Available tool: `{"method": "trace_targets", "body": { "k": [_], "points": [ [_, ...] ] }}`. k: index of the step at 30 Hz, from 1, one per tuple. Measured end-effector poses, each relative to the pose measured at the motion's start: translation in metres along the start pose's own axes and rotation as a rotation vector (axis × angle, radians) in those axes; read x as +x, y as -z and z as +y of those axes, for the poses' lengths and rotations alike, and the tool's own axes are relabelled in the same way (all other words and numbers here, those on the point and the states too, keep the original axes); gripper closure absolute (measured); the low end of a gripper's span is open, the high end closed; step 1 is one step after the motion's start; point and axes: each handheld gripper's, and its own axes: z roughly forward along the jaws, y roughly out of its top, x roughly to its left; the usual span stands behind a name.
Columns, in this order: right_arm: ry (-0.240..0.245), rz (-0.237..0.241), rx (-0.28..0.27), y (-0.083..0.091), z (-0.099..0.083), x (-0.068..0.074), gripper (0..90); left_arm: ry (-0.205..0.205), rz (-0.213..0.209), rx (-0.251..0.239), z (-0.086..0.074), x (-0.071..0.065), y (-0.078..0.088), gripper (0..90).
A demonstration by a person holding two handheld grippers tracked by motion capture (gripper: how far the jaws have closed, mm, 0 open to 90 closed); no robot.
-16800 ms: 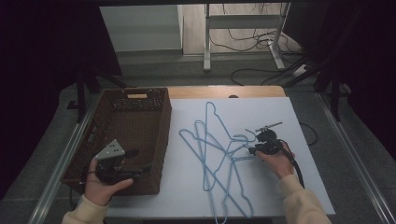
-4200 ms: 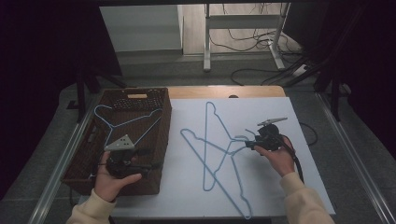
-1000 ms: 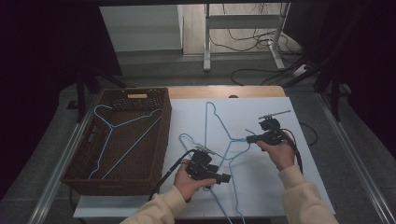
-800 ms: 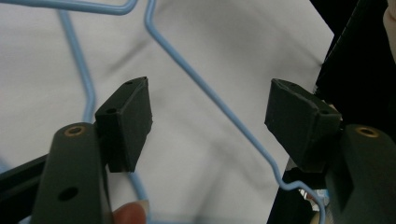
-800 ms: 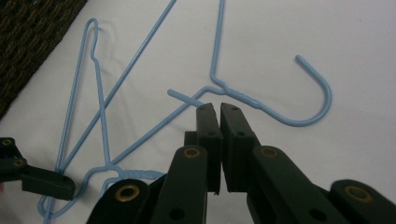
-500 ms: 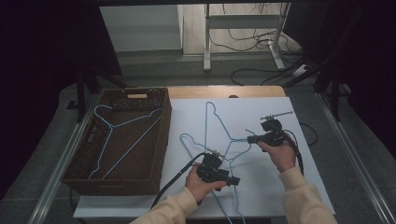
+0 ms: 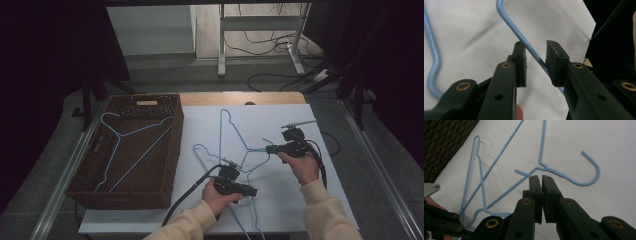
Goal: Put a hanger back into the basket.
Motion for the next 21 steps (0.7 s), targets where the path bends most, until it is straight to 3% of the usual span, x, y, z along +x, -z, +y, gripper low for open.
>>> {"method": "trace_targets", "body": {
  "k": [4, 6, 8, 9, 11, 12, 16, 21],
  "points": [
    [0.002, 0.016, -0.005, 0.005, -0.001, 0.000, 86.3, 0.012, -0.018, 0.004, 0.000, 0.002, 0.003, 73.3],
    [0.005, 0.036, -0.013, 0.009, -0.001, 0.000, 81.2, 0.023, -0.033, 0.005, 0.000, 0.003, 0.006, 74.6],
    [0.022, 0.066, -0.020, 0.012, -0.002, -0.001, 70.2, 0.022, -0.043, 0.003, 0.000, 0.002, 0.010, 76.2],
    [0.038, 0.097, -0.055, 0.018, -0.002, -0.001, 55.3, 0.018, -0.044, 0.001, 0.000, 0.001, 0.013, 77.6],
    [0.053, 0.121, -0.099, 0.024, -0.003, -0.001, 43.3, 0.013, -0.046, -0.003, 0.000, 0.000, 0.019, 78.8],
    [0.053, 0.121, -0.099, 0.024, -0.003, -0.001, 43.3, 0.010, -0.044, -0.005, 0.000, -0.001, 0.022, 78.8],
    [0.065, 0.163, -0.183, 0.037, -0.006, -0.006, 30.8, 0.008, -0.022, -0.031, -0.002, -0.001, 0.038, 81.2],
    [0.090, 0.190, -0.241, 0.044, -0.016, -0.012, 27.8, 0.025, 0.017, -0.086, -0.006, 0.005, 0.060, 85.3]
  ]
}}
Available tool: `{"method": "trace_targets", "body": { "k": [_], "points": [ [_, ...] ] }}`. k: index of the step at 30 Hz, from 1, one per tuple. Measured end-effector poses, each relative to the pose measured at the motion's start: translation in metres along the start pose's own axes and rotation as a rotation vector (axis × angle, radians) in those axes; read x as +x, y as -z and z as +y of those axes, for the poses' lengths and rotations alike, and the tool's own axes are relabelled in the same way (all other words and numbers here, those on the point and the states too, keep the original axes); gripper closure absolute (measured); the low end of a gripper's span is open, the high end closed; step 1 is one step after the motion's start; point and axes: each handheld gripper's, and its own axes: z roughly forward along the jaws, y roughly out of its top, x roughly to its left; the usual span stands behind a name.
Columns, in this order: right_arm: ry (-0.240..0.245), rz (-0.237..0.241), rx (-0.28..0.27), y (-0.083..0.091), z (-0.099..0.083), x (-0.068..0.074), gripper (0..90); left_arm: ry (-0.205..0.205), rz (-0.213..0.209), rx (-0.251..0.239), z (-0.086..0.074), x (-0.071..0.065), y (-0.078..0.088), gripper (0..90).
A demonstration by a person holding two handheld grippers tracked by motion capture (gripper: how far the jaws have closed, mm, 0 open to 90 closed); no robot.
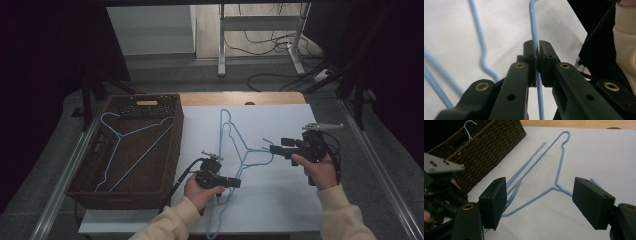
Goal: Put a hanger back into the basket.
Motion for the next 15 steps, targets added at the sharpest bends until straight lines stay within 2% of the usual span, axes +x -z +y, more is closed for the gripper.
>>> {"method": "trace_targets", "body": {
  "k": [7, 8, 11, 15],
  "points": [
    [0.028, 0.008, -0.046, 0.008, -0.007, -0.002, 28.1, -0.006, 0.018, -0.044, -0.002, 0.002, 0.024, 86.4],
    [0.026, 0.025, -0.066, 0.011, -0.010, -0.004, 28.1, -0.009, 0.017, -0.046, -0.002, 0.002, 0.027, 86.5],
    [0.019, 0.037, -0.076, 0.015, -0.012, -0.006, 28.1, -0.013, 0.012, -0.046, -0.002, 0.003, 0.030, 86.6],
    [0.016, 0.031, -0.074, 0.019, -0.018, -0.011, 28.1, -0.015, 0.002, -0.066, -0.002, -0.001, 0.036, 86.6]
  ]
}}
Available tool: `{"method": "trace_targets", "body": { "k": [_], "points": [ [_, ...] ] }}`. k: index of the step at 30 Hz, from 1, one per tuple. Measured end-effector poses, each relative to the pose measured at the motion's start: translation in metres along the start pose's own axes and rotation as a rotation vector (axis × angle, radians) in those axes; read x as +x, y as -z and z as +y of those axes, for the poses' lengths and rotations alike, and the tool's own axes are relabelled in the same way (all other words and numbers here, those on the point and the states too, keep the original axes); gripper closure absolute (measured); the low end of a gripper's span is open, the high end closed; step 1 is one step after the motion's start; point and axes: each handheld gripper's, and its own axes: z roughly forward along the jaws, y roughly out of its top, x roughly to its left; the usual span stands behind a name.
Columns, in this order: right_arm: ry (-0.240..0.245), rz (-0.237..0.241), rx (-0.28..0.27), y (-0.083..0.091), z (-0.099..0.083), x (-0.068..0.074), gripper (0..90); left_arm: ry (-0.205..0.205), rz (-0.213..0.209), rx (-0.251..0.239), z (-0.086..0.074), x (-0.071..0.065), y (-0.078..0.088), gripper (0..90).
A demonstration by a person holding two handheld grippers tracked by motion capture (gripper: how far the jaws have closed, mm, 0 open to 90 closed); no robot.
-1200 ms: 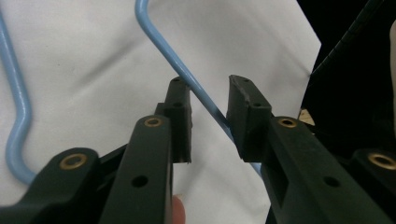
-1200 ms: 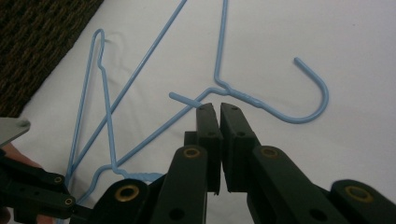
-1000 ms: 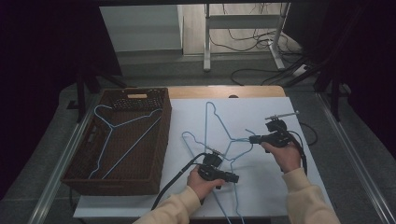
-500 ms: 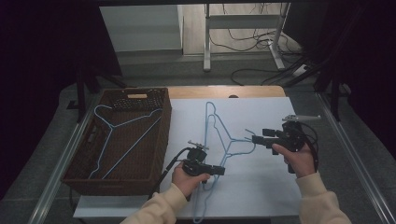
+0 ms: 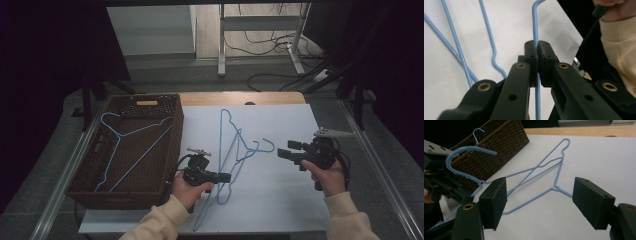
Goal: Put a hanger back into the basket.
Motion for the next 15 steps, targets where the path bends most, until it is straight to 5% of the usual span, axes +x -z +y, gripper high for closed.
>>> {"method": "trace_targets", "body": {
  "k": [15],
  "points": [
    [-0.020, -0.031, 0.016, 0.012, -0.018, -0.013, 28.5, -0.048, -0.043, -0.101, 0.010, -0.019, 0.047, 86.8]
  ]
}}
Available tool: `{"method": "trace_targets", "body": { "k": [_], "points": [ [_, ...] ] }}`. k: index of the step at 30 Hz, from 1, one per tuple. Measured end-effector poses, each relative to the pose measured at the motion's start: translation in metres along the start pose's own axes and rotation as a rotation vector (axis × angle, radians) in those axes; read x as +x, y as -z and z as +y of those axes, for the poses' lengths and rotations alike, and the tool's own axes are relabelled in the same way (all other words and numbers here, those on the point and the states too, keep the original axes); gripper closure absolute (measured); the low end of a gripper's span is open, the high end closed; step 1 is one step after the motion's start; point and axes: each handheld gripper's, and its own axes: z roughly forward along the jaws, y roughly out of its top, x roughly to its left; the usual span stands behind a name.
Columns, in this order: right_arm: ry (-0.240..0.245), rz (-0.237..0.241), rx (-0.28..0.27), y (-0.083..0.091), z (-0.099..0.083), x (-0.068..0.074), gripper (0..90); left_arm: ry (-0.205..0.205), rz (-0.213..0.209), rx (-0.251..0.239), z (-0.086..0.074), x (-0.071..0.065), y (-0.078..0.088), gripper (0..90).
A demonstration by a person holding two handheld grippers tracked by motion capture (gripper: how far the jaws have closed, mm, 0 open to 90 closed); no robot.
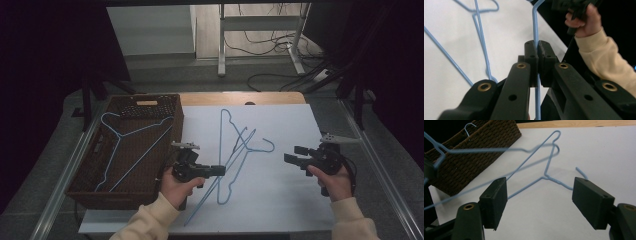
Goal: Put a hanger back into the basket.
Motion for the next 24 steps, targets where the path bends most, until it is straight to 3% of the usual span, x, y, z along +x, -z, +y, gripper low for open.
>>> {"method": "trace_targets", "body": {
  "k": [15, 20, 22, 24],
  "points": [
    [0.018, -0.010, 0.046, -0.005, -0.007, 0.001, 28.1, -0.041, -0.009, -0.087, 0.024, -0.004, 0.068, 86.8],
    [0.025, -0.015, 0.061, -0.007, -0.007, 0.002, 28.1, -0.044, -0.003, -0.107, 0.030, 0.000, 0.091, 86.8],
    [0.025, -0.020, 0.065, -0.007, -0.008, 0.002, 28.1, -0.041, -0.027, -0.111, 0.031, 0.004, 0.101, 86.8],
    [0.025, -0.024, 0.076, -0.008, -0.009, 0.002, 28.1, -0.044, -0.019, -0.128, 0.031, 0.007, 0.118, 86.8]
  ]
}}
